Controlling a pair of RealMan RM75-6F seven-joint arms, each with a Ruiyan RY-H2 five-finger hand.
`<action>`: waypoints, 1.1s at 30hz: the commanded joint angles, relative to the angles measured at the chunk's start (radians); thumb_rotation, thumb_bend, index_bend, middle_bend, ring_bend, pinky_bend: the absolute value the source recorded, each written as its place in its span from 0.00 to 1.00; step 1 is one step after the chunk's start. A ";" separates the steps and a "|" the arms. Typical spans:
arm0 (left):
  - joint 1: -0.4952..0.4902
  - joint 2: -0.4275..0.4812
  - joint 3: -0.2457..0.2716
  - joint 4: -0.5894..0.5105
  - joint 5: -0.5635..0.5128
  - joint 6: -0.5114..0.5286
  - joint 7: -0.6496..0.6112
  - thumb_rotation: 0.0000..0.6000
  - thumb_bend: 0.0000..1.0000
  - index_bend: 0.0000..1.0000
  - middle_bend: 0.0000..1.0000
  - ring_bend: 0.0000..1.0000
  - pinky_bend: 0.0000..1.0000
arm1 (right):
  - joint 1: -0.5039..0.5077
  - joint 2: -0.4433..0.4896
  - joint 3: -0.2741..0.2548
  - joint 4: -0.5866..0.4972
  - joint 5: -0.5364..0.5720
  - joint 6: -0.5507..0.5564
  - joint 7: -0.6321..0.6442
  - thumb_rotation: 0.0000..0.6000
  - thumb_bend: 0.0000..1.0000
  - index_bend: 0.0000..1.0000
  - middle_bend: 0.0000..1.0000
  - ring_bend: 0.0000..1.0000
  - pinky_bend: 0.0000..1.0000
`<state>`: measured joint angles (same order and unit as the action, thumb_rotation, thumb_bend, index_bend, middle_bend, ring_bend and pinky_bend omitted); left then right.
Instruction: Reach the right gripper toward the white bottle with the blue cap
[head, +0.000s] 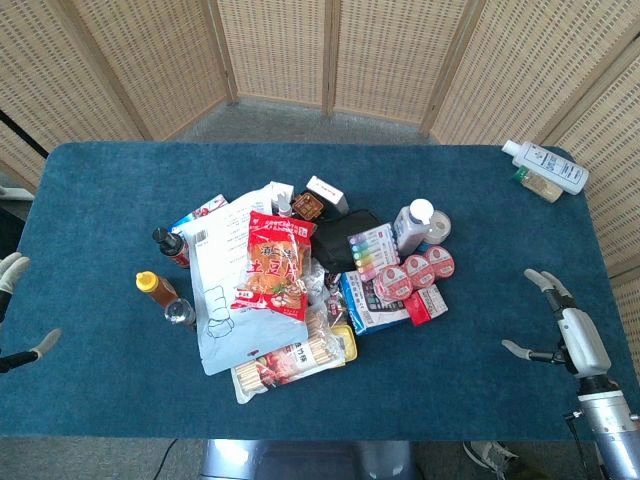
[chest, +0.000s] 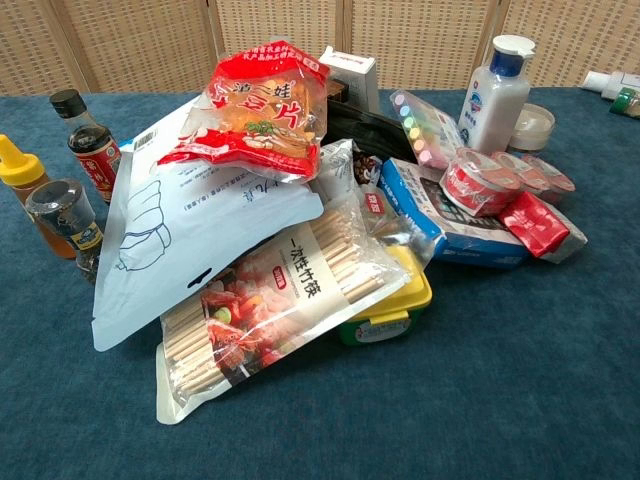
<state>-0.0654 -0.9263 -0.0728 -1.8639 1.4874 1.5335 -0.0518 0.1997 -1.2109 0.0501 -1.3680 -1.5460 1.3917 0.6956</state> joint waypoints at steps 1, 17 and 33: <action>0.000 0.000 0.000 0.001 -0.001 -0.001 -0.001 0.93 0.28 0.00 0.00 0.00 0.00 | 0.001 -0.003 -0.001 0.003 0.002 -0.005 -0.004 1.00 0.00 0.00 0.00 0.00 0.00; 0.003 0.002 -0.001 -0.002 0.003 0.007 0.003 0.93 0.28 0.00 0.00 0.00 0.00 | 0.060 -0.057 0.024 0.075 0.049 -0.123 0.112 1.00 0.00 0.00 0.00 0.00 0.00; -0.018 -0.017 -0.011 0.012 -0.039 -0.034 0.031 0.93 0.28 0.00 0.00 0.00 0.00 | 0.337 -0.192 0.164 0.285 0.200 -0.528 0.191 1.00 0.00 0.00 0.00 0.00 0.00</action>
<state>-0.0826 -0.9425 -0.0822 -1.8529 1.4500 1.5006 -0.0206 0.4897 -1.3766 0.1822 -1.1249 -1.3787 0.9182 0.8652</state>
